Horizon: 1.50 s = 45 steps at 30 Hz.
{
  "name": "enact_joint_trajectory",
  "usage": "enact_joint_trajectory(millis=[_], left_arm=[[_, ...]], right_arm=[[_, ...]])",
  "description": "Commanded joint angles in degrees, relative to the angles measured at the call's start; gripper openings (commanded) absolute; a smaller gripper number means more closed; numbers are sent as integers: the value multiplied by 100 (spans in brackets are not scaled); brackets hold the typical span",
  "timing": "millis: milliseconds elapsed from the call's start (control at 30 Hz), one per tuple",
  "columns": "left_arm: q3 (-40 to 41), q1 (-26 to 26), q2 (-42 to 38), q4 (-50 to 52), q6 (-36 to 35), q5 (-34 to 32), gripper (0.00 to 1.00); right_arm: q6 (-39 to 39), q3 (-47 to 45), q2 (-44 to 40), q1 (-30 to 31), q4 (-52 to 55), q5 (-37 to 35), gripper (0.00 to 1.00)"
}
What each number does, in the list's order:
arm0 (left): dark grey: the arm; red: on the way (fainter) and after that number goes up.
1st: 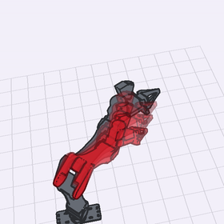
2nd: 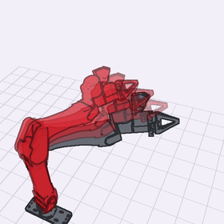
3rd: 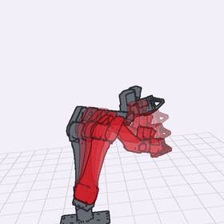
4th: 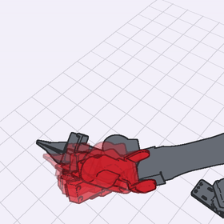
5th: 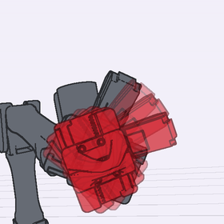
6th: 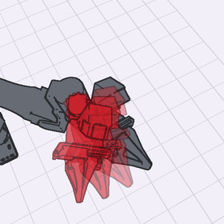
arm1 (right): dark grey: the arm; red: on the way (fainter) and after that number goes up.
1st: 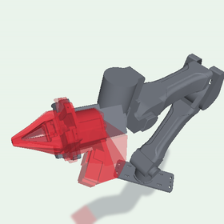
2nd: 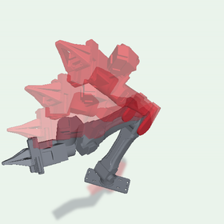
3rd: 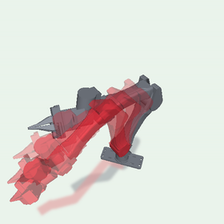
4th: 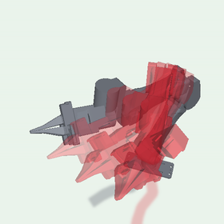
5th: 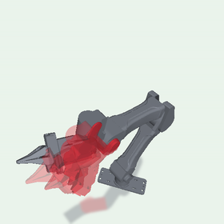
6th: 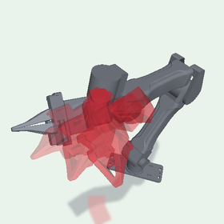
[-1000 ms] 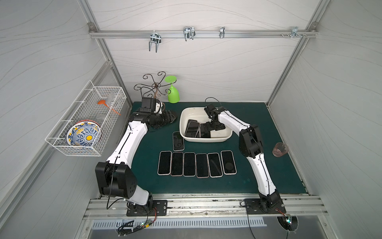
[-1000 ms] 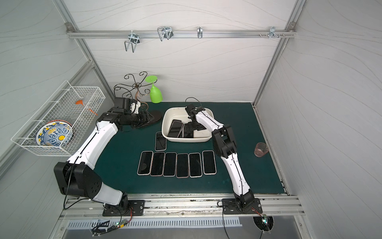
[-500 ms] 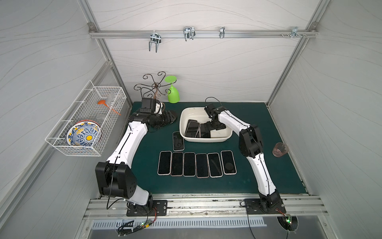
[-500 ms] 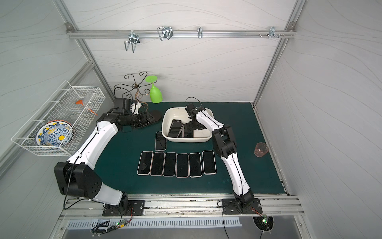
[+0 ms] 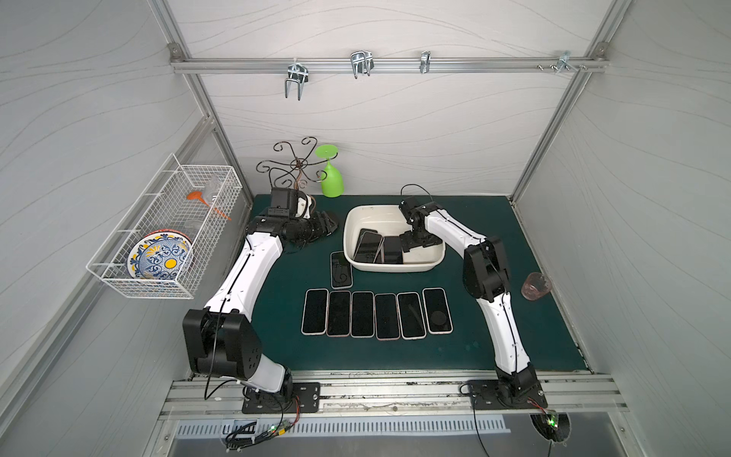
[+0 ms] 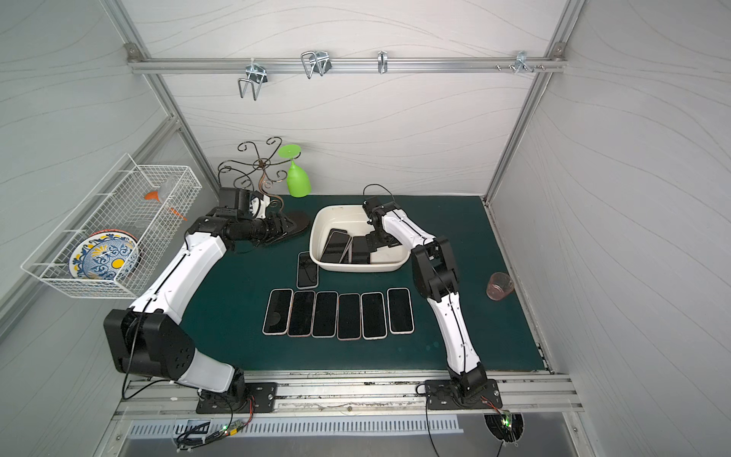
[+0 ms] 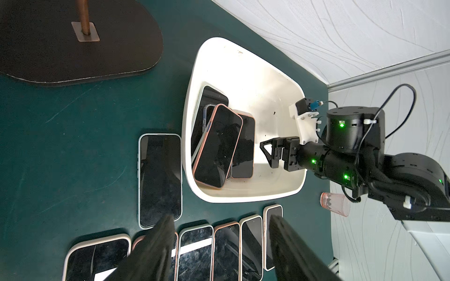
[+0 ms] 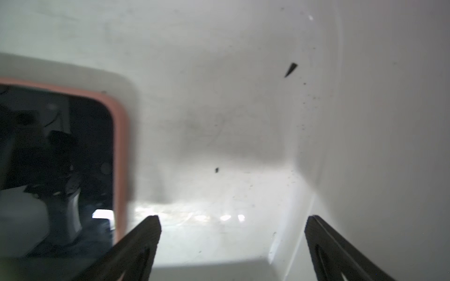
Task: Take the phone out of the storage box
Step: Adjust the phone in the storage box.
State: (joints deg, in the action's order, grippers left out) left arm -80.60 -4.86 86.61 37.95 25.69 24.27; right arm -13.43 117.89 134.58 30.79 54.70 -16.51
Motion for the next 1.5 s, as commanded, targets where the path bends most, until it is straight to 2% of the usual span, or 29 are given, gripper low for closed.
enact_joint_trajectory(millis=[0, 267, 833, 1033, 1467], left_arm=[[21, 28, -101, -243, 6, 92, 67], [19, 29, -127, -244, -9, 147, 67], [106, 152, -162, -276, -29, 290, 67], [165, 179, -188, -299, -25, 332, 67], [362, 265, -224, -410, -15, 398, 67]], right_arm=[[-30, -202, -626, 202, -417, 843, 99], [-199, 299, -249, 379, -35, 1301, 99], [-384, 492, 308, 523, -85, 1471, 99], [-412, 633, 521, 579, 18, 1412, 99], [-197, 979, 1043, 748, 433, 782, 99]])
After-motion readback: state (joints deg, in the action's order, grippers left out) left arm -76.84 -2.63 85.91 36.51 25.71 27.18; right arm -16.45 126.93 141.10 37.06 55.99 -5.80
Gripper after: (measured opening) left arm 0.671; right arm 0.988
